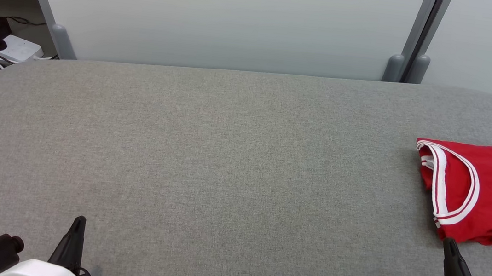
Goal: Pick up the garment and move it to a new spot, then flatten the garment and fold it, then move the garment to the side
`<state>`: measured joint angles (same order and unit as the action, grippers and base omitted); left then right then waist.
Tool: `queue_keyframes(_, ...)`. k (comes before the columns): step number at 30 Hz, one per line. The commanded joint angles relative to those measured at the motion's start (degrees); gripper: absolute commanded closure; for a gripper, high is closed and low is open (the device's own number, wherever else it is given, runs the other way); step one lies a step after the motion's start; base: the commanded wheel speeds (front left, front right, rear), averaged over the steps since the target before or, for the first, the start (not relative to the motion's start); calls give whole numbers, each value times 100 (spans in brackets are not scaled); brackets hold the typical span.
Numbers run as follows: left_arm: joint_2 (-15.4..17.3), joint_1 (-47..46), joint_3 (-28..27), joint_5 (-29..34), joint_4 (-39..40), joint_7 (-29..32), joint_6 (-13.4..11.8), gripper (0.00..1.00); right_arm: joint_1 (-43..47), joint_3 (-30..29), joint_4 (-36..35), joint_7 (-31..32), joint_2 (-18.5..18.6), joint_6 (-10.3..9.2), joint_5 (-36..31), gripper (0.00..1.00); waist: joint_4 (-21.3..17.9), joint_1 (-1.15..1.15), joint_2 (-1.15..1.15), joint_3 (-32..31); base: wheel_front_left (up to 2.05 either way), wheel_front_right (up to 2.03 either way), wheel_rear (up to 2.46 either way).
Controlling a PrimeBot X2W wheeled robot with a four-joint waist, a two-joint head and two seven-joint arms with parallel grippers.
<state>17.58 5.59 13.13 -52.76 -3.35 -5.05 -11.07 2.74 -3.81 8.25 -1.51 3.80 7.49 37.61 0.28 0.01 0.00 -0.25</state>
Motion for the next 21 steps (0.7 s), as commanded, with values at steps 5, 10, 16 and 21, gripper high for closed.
queue_keyframes(5,6,-346,-267,-306,38,56,166,100,-300,-35,-84,63,46,0,428,100,-2,-1,0,3,0,0,0)
queue_keyframes(10,-83,-397,-368,-542,-30,120,273,100,-338,-50,-42,110,37,0,746,100,-3,-1,0,5,0,0,0)
queue_keyframes(16,-189,-459,-489,-823,-112,197,401,100,-383,-69,8,166,27,0,1126,100,-5,-1,0,8,0,0,0)
queue_keyframes(21,-278,-511,-591,-1058,-182,262,508,100,-420,-84,50,213,18,0,1444,100,-7,-1,0,11,0,0,0)
